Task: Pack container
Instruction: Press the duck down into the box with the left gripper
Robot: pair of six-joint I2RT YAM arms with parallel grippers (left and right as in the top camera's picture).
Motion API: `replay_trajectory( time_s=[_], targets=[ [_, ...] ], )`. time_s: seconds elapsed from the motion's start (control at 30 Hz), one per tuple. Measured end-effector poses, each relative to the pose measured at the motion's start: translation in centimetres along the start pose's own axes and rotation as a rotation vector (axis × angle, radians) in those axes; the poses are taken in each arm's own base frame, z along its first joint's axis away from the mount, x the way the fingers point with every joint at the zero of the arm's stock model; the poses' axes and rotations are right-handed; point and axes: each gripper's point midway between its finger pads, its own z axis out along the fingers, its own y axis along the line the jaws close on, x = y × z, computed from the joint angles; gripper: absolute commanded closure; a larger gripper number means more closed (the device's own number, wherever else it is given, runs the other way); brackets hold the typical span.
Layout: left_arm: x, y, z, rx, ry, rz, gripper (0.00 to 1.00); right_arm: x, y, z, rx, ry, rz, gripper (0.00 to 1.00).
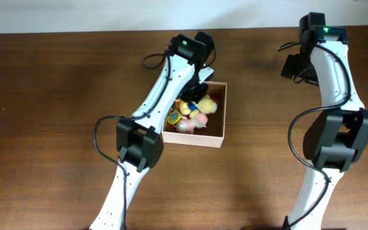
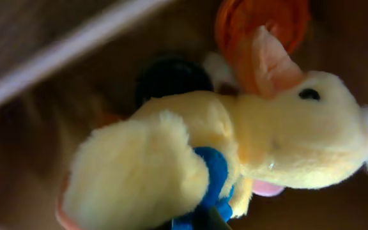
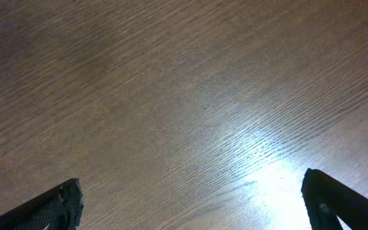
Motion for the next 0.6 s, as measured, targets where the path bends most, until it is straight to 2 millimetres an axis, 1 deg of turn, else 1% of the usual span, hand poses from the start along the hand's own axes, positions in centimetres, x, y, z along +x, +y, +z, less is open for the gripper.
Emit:
replay_trajectory(
  time_s=[0.1, 0.6],
  targets=[
    [0.17, 0.03, 0.74, 0.002, 0.020, -0.007, 0.98, 0.00, 0.00, 0.00, 0.000, 0.000, 0.000, 0.01],
    [0.16, -0.06, 0.76, 0.002, 0.021, -0.014, 0.98, 0.00, 0.01, 0.00, 0.000, 0.000, 0.000, 0.01]
  ],
)
